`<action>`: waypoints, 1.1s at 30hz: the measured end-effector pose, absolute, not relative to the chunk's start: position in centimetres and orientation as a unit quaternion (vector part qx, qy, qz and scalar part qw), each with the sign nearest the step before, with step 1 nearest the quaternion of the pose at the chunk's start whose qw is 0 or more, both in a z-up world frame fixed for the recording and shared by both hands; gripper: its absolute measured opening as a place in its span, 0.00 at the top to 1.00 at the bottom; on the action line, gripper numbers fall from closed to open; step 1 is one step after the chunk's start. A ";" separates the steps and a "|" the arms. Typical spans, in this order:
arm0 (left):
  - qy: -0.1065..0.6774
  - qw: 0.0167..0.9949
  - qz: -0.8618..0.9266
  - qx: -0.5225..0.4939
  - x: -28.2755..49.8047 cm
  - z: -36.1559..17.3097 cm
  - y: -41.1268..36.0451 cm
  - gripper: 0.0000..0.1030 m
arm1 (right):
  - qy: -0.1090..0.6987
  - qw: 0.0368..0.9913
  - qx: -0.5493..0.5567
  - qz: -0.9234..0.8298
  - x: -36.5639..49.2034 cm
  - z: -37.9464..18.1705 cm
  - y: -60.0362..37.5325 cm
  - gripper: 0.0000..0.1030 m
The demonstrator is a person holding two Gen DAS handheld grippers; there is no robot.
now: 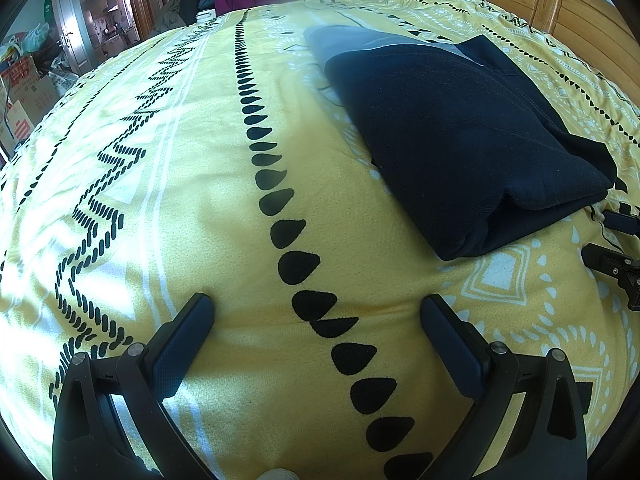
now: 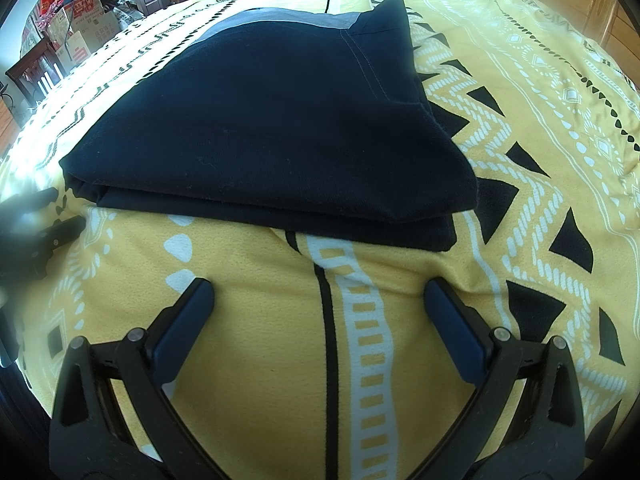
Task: Fold small clothes
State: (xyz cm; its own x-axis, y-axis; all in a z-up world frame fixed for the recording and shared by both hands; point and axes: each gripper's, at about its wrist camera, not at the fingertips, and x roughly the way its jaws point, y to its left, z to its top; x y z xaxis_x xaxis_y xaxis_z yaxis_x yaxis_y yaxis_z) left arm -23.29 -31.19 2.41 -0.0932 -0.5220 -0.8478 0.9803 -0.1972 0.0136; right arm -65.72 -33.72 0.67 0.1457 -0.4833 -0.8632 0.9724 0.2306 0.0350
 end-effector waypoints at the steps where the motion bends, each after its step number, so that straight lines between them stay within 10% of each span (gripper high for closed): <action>1: 0.302 0.557 -0.675 0.379 -23.3 2.4 -31.2 0.00 | 0.381 0.686 0.321 -0.531 -65.7 0.7 -33.7 0.00; 33: 0.316 0.544 -0.676 0.384 -23.1 2.4 -31.6 0.00 | 0.382 0.685 0.319 -0.532 -65.5 0.7 -33.8 0.00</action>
State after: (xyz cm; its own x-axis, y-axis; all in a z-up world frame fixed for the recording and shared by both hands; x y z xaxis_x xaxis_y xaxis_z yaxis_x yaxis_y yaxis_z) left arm -23.07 -31.58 2.36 -0.1138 -0.4928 -0.8627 0.9780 -0.2086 -0.0099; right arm -65.46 -33.82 0.72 0.1428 -0.4851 -0.8628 0.9727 0.2299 0.0317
